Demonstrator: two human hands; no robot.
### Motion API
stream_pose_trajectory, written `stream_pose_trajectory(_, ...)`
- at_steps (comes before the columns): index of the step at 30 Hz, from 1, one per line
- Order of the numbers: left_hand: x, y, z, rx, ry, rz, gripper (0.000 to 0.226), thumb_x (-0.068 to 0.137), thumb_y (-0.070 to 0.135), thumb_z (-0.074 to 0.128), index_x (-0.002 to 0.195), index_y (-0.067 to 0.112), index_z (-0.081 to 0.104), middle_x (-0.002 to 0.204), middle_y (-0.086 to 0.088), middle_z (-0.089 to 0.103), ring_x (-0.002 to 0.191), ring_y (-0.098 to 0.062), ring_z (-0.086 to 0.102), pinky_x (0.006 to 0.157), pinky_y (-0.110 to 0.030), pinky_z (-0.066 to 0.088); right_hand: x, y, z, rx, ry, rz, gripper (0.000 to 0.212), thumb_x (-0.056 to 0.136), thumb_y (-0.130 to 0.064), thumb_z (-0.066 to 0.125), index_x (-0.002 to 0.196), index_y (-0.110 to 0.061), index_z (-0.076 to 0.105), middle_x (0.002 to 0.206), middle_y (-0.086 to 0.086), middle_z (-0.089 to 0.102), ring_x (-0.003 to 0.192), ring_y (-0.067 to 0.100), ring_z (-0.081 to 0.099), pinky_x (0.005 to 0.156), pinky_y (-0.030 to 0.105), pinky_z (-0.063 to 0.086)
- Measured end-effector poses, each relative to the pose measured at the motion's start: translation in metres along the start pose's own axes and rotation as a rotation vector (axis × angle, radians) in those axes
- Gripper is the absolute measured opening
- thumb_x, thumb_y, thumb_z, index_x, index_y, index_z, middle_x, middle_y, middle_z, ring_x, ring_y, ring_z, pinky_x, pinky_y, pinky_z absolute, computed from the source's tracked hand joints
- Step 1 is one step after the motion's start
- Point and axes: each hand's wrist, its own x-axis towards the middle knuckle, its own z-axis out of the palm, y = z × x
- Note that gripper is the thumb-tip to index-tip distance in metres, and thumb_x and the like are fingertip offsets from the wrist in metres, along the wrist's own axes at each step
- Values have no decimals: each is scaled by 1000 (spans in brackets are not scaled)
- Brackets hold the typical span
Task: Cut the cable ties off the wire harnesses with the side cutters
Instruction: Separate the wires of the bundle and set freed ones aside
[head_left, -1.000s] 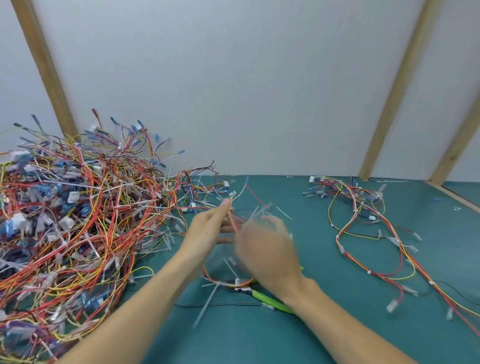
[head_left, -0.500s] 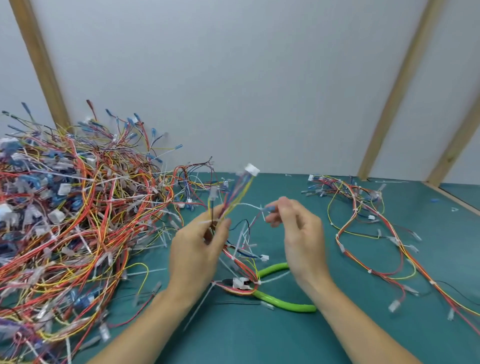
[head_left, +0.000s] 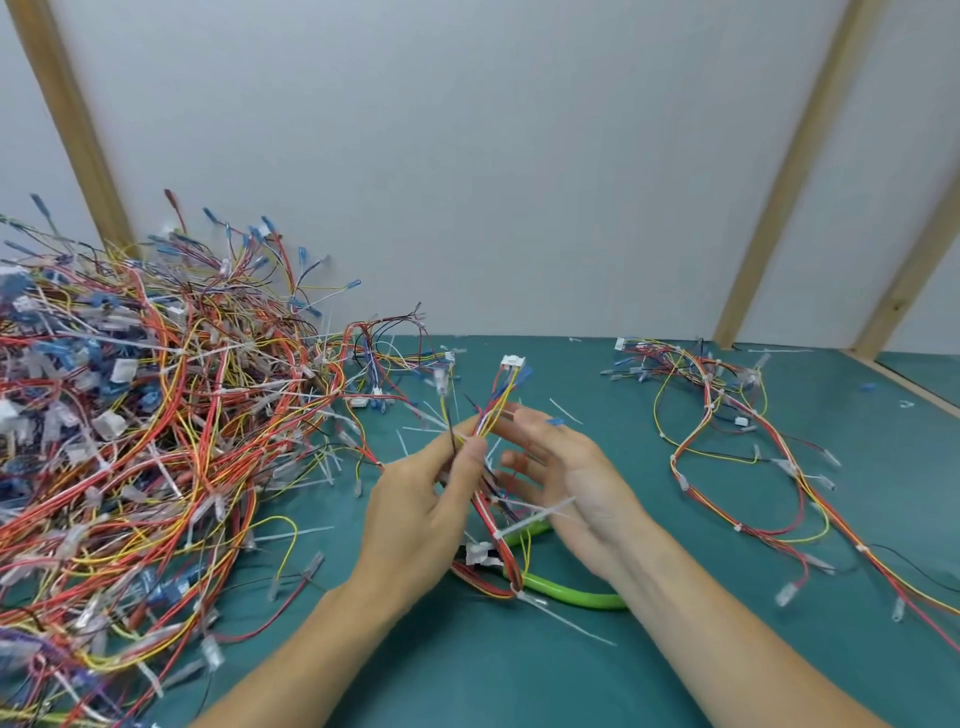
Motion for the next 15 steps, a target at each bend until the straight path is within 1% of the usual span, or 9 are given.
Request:
stream_pose_trajectory(2, 5, -2, -1, -162, 23, -108, 49, 102, 46, 43, 98, 6, 72, 58, 2, 55, 57, -3, 45, 55, -21, 37, -1, 0, -1, -108, 0, -5, 38, 87, -32, 76, 121, -15, 74, 112, 2, 78, 77, 9, 65, 79, 29, 54)
stream_pose_trajectory(4, 10, -3, -4, -325, 31, -222, 37, 105, 29, 46, 93, 12, 77, 62, 4, 63, 59, 1, 50, 56, -15, 39, -3, 1, 0, -258, 21, -40, 18, 96, -24, 68, 108, -23, 80, 103, -1, 79, 78, 5, 66, 71, 23, 56)
stream_pose_trajectory(5, 13, -3, -6, -400, 20, -282, 33, 104, 25, 50, 90, 18, 79, 65, 8, 66, 59, 1, 52, 56, -16, 38, -3, 2, 1, -316, 48, -52, 18, 99, -22, 64, 102, -25, 82, 100, -2, 79, 79, 5, 67, 71, 23, 57)
stream_pose_trajectory(7, 17, -5, -9, -522, -31, -395, 21, 93, 29, 62, 84, 24, 81, 80, 6, 72, 61, -3, 54, 56, -22, 34, -3, 5, 2, -364, 131, -60, 20, 101, -20, 62, 96, -22, 81, 94, -2, 79, 79, 9, 68, 72, 25, 56)
stream_pose_trajectory(9, 17, -8, -10, -611, -64, -451, 17, 82, 35, 74, 76, 20, 79, 95, 2, 73, 63, -9, 54, 57, -25, 33, -3, 4, 4, -317, 192, -86, 19, 102, -18, 61, 97, -17, 79, 84, -1, 77, 72, 10, 67, 63, 22, 55)
stream_pose_trajectory(10, 17, -9, -11, -633, -75, -468, 19, 80, 36, 76, 76, 18, 78, 97, 2, 72, 63, -10, 54, 58, -25, 34, -3, 3, 4, -274, 217, -108, 19, 102, -17, 61, 97, -15, 79, 79, -1, 74, 68, 10, 65, 60, 21, 54)
stream_pose_trajectory(12, 17, -10, -10, -662, -96, -476, 21, 79, 34, 80, 92, 19, 80, 86, 5, 68, 64, -10, 52, 57, -22, 36, -2, -2, 2, -226, 254, -163, 18, 103, -16, 60, 99, -14, 78, 73, 0, 70, 66, 11, 64, 57, 21, 54)
stream_pose_trajectory(13, 16, -11, -9, -675, -101, -469, 25, 78, 33, 79, 101, 21, 79, 80, 6, 65, 64, -10, 51, 56, -21, 36, -2, -3, 1, -236, 264, -201, 17, 103, -14, 60, 100, -16, 77, 74, -1, 70, 68, 12, 64, 58, 22, 54)
stream_pose_trajectory(15, 16, -10, -8, -670, -72, -452, 30, 76, 29, 80, 106, 23, 78, 76, 4, 63, 62, -10, 49, 54, -20, 36, 0, -4, -1, -354, 310, -319, 17, 100, -11, 63, 100, -21, 76, 80, -5, 74, 75, 10, 67, 69, 21, 55)
